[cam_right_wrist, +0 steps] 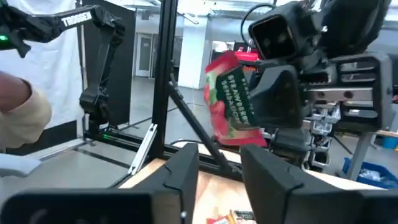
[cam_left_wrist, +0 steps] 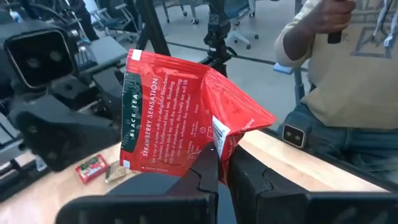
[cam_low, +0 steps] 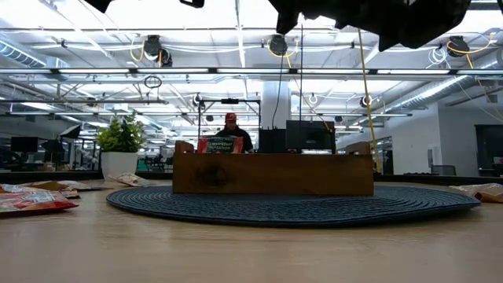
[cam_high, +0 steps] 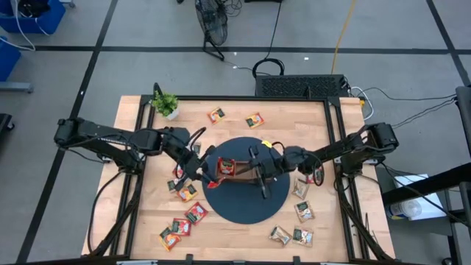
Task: Pick & Place Tea
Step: Put the red tea bag into the left section of the wooden organizer
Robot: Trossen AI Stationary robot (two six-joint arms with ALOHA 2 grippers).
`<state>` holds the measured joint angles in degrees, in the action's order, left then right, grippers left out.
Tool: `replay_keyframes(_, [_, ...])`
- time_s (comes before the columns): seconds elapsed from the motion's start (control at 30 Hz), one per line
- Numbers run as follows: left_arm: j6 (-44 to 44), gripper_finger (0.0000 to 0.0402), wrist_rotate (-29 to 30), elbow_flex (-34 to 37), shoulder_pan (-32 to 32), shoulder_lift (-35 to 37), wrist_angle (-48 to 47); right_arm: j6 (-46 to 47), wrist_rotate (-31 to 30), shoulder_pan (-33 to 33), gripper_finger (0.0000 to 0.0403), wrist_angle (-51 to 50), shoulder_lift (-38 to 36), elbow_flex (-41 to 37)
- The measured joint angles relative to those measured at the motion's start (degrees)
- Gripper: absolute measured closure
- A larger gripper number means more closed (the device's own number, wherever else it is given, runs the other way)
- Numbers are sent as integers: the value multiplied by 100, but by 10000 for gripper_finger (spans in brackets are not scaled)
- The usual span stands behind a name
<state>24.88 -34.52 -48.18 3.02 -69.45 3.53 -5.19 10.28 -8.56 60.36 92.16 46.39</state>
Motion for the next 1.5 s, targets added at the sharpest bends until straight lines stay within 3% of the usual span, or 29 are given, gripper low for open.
replay_keyframes(0.3, [-205,384,-4,0,0,-179,259,15,22,208,230,-232,15,291])
replay_keyframes(0.93, [-402,384,-350,-4,-282,-496,886,7,59,212,245,-494,57,317])
replay_keyframes(1.1, [-492,384,-376,-3,-307,-608,997,22,486,212,261,-452,57,322])
replay_keyframes(1.3, [-555,384,-398,-2,-306,-688,1010,4,500,214,289,-459,57,354])
replay_keyframes(1.5, [-555,384,-401,-7,-337,-673,1071,-161,492,223,365,-453,57,354])
